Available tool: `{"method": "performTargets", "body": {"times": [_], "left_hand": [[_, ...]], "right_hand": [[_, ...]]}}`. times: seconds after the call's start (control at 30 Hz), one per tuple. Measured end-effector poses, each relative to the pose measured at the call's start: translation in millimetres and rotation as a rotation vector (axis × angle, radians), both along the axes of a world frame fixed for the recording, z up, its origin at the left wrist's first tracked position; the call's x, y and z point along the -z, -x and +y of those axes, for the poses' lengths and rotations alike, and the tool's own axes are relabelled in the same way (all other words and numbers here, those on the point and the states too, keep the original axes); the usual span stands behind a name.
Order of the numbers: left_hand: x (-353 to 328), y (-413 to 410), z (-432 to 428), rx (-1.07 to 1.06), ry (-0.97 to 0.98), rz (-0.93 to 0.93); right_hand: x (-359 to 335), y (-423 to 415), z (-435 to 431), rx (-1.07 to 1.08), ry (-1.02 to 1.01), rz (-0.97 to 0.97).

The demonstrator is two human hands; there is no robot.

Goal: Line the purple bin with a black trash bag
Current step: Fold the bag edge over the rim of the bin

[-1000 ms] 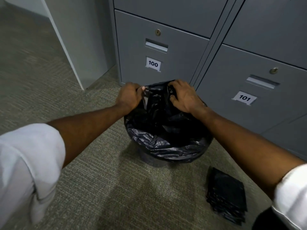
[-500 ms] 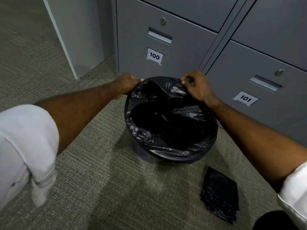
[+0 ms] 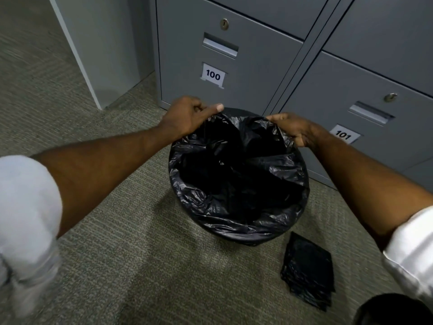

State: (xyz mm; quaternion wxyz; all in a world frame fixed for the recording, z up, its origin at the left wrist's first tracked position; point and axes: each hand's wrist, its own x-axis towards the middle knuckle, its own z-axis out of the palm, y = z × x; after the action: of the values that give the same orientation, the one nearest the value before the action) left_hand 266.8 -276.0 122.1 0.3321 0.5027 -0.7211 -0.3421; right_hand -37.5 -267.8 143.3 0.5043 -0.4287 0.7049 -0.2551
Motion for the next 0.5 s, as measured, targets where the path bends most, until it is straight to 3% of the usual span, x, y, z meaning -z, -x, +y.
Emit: {"method": "performTargets", "body": {"times": [0.1, 0.23, 0.3, 0.37, 0.43, 0.5], "left_hand": [[1, -4, -1, 0.047, -0.001, -0.022], [3, -7, 0, 0.037, 0.013, -0.048], [7, -7, -2, -0.015, -0.033, -0.021], [8, -10, -8, -0.060, -0.162, 0.086], [6, -12, -12, -0.086, -0.386, 0.246], [3, -14, -13, -0.075, -0.594, 0.317]], "right_hand": [[20, 2, 6, 0.098, 0.000, 0.004], [26, 3, 19, 0.027, 0.025, 0.129], [12, 1, 20, 0.094, 0.222, 0.093], [-15, -5, 25, 0.152, 0.534, 0.227], [-41, -29, 41, -0.067, 0.665, 0.258], [-46, -64, 65, -0.474, 0.528, 0.267]]}}
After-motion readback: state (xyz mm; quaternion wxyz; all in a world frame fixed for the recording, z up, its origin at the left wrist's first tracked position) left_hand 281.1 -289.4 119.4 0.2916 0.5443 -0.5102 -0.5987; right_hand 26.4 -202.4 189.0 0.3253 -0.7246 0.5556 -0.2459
